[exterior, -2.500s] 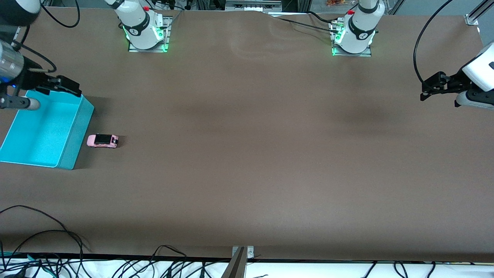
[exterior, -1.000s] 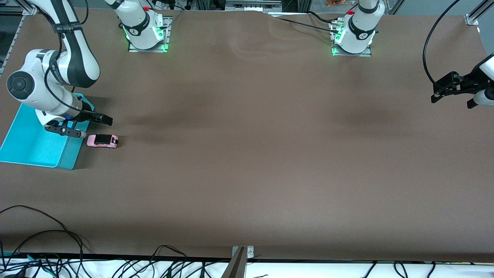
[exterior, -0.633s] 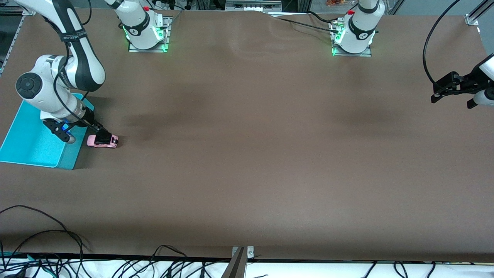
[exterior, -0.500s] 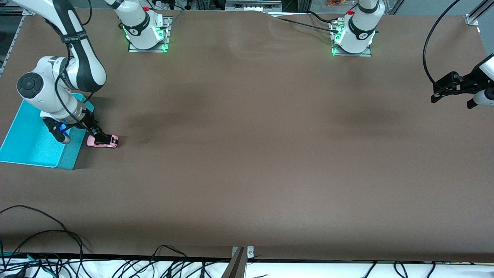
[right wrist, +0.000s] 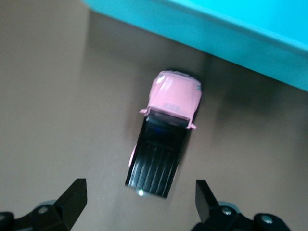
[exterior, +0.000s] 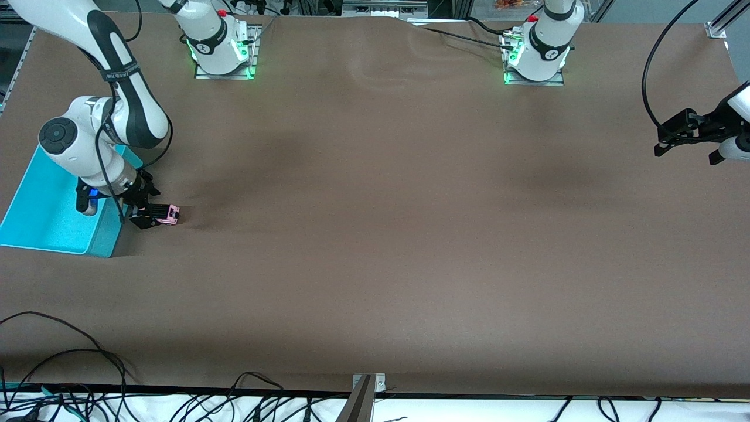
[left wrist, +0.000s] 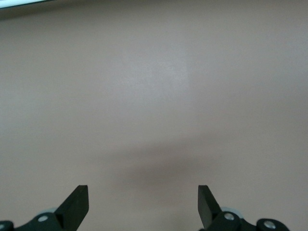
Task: Wind and store pink jeep toy
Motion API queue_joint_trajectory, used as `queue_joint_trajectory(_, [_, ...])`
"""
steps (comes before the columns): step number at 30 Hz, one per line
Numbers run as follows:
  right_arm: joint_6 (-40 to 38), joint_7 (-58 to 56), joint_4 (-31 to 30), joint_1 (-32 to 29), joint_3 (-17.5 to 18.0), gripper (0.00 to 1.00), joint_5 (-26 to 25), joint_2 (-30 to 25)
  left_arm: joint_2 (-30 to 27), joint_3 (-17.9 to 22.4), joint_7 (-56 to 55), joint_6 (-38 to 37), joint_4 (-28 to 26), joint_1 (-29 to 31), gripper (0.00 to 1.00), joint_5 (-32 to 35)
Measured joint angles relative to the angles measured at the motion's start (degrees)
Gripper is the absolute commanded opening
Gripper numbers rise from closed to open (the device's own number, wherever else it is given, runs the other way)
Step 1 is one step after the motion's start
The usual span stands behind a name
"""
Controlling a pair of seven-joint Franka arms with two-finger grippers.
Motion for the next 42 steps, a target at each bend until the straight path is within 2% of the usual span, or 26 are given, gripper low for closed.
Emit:
queue_joint_trajectory(17, [2.52,4.87,-0.01,-0.09,-1.62,1.0,0.0,4.26,0.0,0.0,0.0,0.0,0.0,0.0,1.0,0.0])
queue_joint_trajectory(18, [2.58,4.87,-0.02,-0.09,-1.62,0.98,0.0,4.52,0.0,0.0,0.0,0.0,0.0,0.0,1.0,0.0])
queue_joint_trajectory(19, [2.66,4.87,-0.02,-0.09,-1.62,0.82,-0.01,4.78,0.0,0.0,0.0,0.0,0.0,0.0,1.0,0.0])
queue_joint_trajectory(20, [2.73,4.87,-0.02,-0.09,-1.62,0.53,-0.04,4.98,0.0,0.0,0.0,0.0,0.0,0.0,1.0,0.0])
queue_joint_trajectory(21, [2.83,4.87,-0.02,-0.08,-1.62,0.3,-0.05,5.17,0.0,0.0,0.0,0.0,0.0,0.0,1.0,0.0])
queue_joint_trajectory(22, [2.88,4.87,-0.02,-0.08,-1.62,0.15,-0.05,5.28,0.0,0.0,0.0,0.0,0.0,0.0,1.0,0.0])
queue_joint_trajectory(23, [2.92,4.87,-0.02,-0.08,-1.62,0.08,-0.07,5.34,0.0,0.0,0.0,0.0,0.0,0.0,1.0,0.0])
queue_joint_trajectory(28, [3.28,4.87,0.13,-0.05,-1.62,0.0,-0.22,5.21,0.0,0.0,0.0,0.0,0.0,0.0,1.0,0.0])
queue_joint_trajectory(42, [2.88,3.11,0.6,0.32,-0.63,0.0,-1.53,1.85,0.0,0.0,0.0,0.0,0.0,0.0,1.0,0.0])
